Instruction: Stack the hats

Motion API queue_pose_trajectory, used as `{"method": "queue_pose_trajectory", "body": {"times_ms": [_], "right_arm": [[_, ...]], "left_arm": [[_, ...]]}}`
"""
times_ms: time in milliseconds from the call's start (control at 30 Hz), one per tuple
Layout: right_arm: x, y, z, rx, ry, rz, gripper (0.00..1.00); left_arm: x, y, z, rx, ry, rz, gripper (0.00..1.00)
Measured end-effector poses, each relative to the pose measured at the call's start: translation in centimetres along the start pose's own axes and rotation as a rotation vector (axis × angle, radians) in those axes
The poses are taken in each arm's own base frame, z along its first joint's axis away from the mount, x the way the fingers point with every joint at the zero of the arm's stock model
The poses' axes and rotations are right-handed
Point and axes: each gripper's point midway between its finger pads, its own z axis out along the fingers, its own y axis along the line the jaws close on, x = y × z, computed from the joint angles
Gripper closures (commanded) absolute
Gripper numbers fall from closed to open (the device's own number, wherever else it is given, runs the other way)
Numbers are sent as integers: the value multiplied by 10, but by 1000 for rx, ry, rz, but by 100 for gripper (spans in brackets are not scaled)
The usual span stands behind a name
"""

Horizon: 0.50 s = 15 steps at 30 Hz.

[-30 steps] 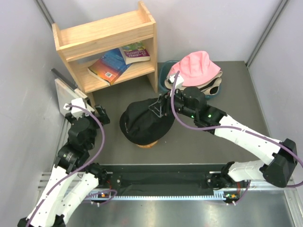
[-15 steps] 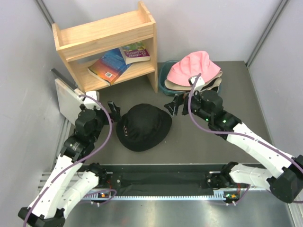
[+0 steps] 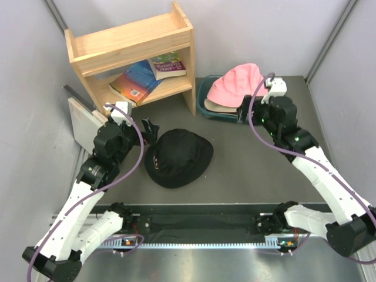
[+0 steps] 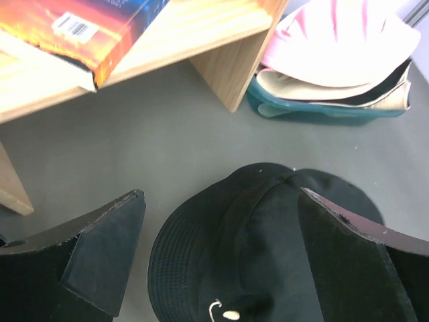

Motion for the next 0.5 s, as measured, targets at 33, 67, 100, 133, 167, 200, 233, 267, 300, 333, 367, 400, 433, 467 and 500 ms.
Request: {"method": "queue_pose_trajectory", "body": {"times_ms": [33,67,100,133,167,200,233,267,300,333,367,400,433,467,500], "right_arm": [[-11,-4,2,29,-18,-8,1],[-23,-8,7,62,-34,-16,0],[-34,-10,12,85,-48,-23,0],[-45,-13,18,107,-60,-28,0],[-55,-15,30,131,-68,-37,0],[-61,-16,39,144,-70,-42,0],[-66,-18,49,165,-68,-48,0],[-71,-21,65,187,-63,-54,0],[-73,-23,78,202,-58,-59,0],[-74,-27,91,220,-51,-62,0],[-72,-30,106,234,-40,-63,0],[-71,-35,121,249,-30,-67,0],[-69,-39,135,262,-21,-70,0],[-66,-44,150,275,-12,-72,0],[-64,-48,162,286,-8,-75,0]], "left_arm": [[4,1,0,-3,6,0,1],[7,2,1,-5,12,1,1],[11,3,1,-6,18,2,1],[15,4,2,-8,25,4,1],[20,6,2,-10,33,7,1],[23,7,3,-14,42,12,1],[26,8,4,-19,48,15,1],[28,9,5,-23,54,17,1],[30,10,6,-26,58,20,1],[30,11,7,-31,61,22,1],[31,12,8,-34,64,24,1],[32,12,8,-36,68,26,1],[33,13,9,-40,70,27,1],[34,14,10,-44,73,29,1],[34,15,10,-47,74,30,1]]}}
